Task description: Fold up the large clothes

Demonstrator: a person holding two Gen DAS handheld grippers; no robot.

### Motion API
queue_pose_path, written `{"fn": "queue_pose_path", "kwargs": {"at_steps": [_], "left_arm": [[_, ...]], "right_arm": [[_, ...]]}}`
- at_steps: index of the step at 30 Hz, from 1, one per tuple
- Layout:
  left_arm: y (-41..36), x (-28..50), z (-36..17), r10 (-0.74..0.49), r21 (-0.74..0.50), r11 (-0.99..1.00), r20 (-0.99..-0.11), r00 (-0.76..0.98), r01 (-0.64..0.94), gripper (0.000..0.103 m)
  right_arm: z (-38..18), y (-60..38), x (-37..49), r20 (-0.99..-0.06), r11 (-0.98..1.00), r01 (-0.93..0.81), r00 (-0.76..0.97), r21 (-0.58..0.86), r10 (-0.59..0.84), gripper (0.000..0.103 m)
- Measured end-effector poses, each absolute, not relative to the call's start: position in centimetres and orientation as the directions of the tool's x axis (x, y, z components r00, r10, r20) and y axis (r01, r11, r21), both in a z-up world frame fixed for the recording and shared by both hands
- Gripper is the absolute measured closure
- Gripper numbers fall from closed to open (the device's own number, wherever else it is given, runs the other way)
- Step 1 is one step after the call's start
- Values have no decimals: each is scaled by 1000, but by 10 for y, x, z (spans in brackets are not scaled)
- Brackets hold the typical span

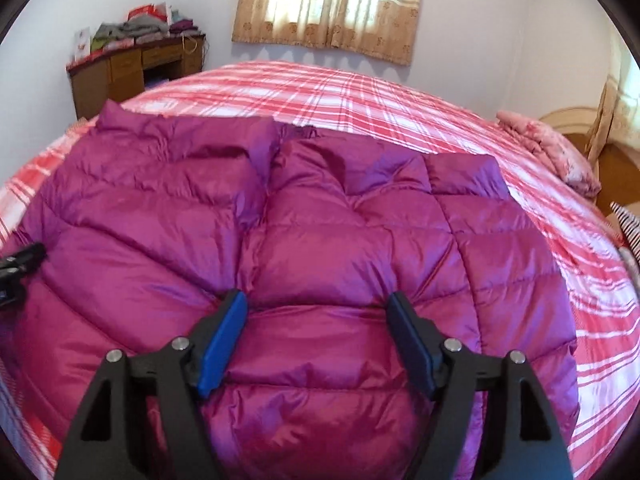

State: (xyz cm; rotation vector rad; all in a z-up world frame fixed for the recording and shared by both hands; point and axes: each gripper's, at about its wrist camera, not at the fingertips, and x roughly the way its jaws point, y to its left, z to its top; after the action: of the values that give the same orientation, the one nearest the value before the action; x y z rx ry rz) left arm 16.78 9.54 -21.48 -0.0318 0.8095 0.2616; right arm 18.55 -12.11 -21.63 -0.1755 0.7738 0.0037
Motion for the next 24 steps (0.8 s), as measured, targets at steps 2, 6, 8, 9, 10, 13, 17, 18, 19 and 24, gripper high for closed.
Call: {"fn": "queue_pose_path", "kwargs": {"at_steps": [2,6,8,9,10,13,17,18,19,24], "left_arm": [[94,163,-219,193,39,970,-727,659,-241,5],[102,163,-225,107,-70,969,-746,657,-238,5],[108,159,-225,42,-141,966,-746,665,-219,16],[106,158,-223,34,-146,967,-742,669,-211,19],[105,157,-223,17,-159,967,-741,671,-200,26],[100,154,-222,-51,-221,961,-729,683,-164,46],[93,152,-219,-119,-260,960,-710,695,-102,80],[94,151,-217,-132,-275,957,-706,695,-97,83],[95,150,-214,-145,-287,954,-701,698,-90,88],[105,144,-205,-179,-339,936,-680,711,-89,93]], "right_arm": [[-218,-121,188,-701,985,-69,711,-160,-64,26],[-216,-125,187,-707,987,-76,706,-141,-46,26],[-206,-131,179,-716,989,-80,698,-123,-33,28],[-202,-132,171,-710,990,-75,704,-116,-29,27],[-197,-131,159,-696,991,-76,718,-114,-25,27],[-207,-126,147,-691,986,-90,722,-143,-35,27],[-220,-123,154,-690,983,-93,723,-159,-43,25],[-219,-123,157,-695,982,-94,718,-162,-46,24],[-219,-122,158,-696,981,-95,717,-167,-49,24],[-219,-118,154,-690,979,-87,720,-186,-67,24]]}}
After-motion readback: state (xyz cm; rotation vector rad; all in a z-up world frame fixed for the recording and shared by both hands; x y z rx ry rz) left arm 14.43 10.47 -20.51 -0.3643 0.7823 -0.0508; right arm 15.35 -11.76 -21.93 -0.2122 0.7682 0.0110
